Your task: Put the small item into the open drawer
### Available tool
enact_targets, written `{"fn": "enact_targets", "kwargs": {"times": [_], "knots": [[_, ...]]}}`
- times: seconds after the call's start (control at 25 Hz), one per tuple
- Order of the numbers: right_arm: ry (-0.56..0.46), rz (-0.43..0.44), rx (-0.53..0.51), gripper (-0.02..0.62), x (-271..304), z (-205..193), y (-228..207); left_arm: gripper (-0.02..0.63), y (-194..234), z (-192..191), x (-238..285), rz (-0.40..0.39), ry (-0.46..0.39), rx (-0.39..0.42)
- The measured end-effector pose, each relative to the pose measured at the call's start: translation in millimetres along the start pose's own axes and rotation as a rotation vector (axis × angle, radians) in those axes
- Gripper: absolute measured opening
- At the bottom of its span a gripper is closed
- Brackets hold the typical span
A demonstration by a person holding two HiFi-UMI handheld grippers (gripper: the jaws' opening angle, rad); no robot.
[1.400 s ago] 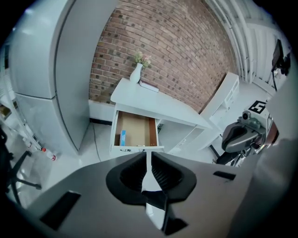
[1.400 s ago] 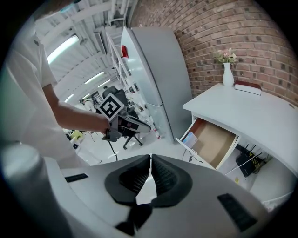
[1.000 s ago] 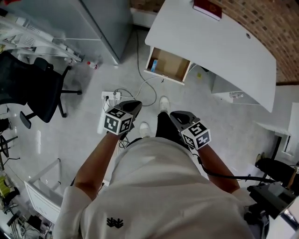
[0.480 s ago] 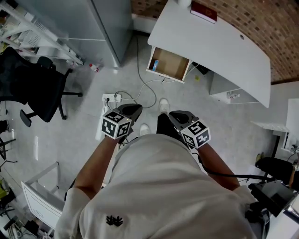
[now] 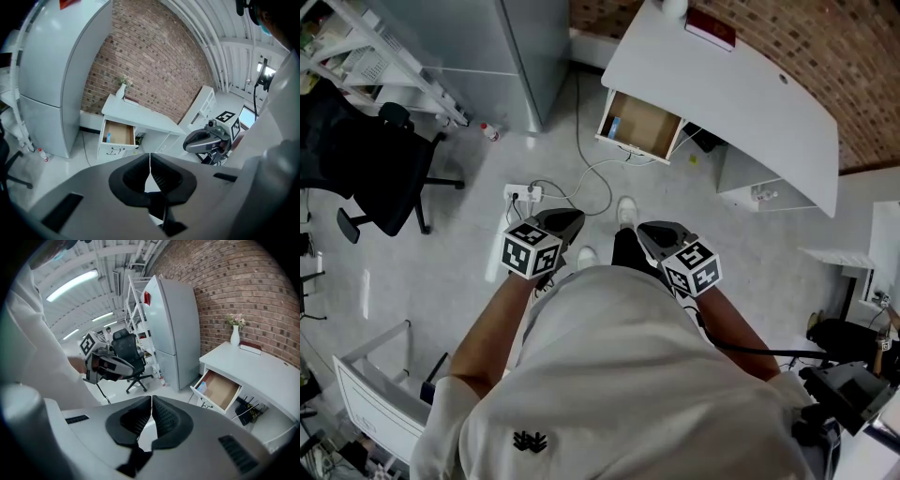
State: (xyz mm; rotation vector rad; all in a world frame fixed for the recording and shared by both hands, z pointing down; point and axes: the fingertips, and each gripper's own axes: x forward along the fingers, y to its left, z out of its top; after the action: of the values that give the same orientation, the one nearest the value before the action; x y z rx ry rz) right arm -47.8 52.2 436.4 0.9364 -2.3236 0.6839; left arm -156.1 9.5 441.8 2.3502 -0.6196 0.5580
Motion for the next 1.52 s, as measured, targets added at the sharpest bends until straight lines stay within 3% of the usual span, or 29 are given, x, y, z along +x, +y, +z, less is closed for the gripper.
{"fn": "enact_targets", "kwargs": {"times": [0.76,1.52], "knots": [[-0.008,-0.001,-0.006,0.031,-14.4,-18.6,20.4,0.028,-18.9,-23.6,-6.8,-0.006,0.000,-0.010],[0.003,-0.007,-0.010,0.029,-14.3,-20.1,11.8,0.028,-15.0,-21.5,3.1,-0.009,0.010,-0.016]]}}
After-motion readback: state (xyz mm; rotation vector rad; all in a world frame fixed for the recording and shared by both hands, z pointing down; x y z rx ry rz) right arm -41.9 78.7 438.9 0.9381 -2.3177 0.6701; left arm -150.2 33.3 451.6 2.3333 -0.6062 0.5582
